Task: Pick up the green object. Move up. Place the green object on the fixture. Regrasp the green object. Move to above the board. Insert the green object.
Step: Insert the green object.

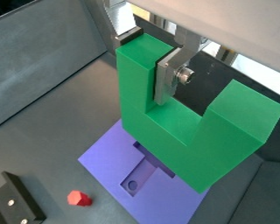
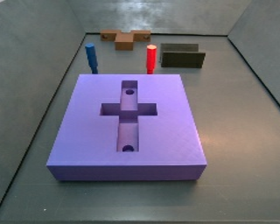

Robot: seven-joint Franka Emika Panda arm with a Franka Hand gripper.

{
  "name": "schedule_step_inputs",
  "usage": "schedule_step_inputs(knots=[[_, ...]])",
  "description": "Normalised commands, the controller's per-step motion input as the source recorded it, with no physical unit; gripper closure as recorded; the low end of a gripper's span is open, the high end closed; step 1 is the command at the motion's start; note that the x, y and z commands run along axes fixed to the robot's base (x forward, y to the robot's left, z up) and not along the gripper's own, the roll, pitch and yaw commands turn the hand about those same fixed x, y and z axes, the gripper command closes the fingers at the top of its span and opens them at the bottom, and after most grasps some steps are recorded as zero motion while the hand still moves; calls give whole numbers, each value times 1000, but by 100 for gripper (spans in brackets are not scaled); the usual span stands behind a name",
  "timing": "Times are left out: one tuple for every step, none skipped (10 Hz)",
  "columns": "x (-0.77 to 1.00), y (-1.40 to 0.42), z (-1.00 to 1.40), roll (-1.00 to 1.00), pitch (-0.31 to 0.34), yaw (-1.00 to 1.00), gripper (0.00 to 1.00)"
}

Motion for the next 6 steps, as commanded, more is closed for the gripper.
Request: schedule_step_inputs(knots=[[0, -51, -43, 0, -3, 0, 100], [0, -203, -374, -33, -67, 0, 100], [197, -337, -700, -170, -124, 0, 100], [269, -426, -766, -137, -123, 0, 100], [337, -243, -889, -80, -140, 0, 100], [440, -91, -883, -120, -107, 83, 100]])
